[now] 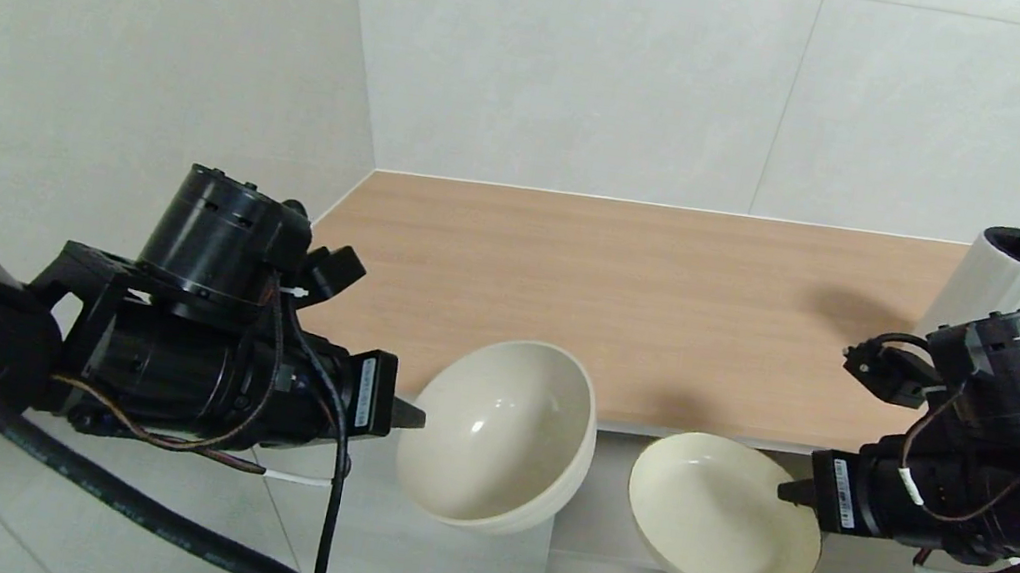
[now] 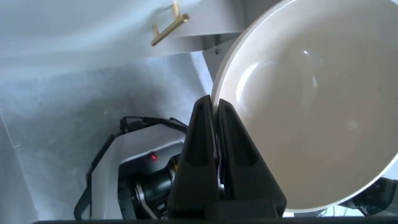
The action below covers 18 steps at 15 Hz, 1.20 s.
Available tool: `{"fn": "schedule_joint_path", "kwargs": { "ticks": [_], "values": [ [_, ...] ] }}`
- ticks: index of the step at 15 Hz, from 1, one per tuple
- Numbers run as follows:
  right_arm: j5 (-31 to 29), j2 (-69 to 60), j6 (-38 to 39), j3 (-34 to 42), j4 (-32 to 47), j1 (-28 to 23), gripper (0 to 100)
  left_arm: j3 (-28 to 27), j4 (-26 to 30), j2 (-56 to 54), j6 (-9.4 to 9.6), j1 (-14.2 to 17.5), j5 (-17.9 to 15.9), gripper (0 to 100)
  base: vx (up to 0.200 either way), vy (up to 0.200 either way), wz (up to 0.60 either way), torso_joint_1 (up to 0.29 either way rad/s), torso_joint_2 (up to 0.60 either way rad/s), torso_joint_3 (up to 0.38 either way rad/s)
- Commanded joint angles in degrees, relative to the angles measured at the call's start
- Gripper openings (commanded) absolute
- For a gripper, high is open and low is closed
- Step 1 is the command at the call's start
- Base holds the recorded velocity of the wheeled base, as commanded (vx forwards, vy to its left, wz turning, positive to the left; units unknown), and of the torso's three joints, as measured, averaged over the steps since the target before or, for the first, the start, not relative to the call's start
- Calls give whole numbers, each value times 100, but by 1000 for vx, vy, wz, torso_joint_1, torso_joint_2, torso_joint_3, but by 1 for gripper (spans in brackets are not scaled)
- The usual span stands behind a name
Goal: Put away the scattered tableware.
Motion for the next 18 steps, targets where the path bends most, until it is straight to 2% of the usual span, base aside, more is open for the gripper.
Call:
{"fn": "schedule_joint_path", "kwargs": {
  "ticks": [1,18],
  "values": [
    [4,59,-1,-2,4,1,0,-4,3,31,-3,1,1,0,0,0,0,-154,354,198],
    [-5,252,-10,-2,-5,1,0,-4,3,49,-3,1,1,0,0,0,0,-185,473,283]
  ]
}}
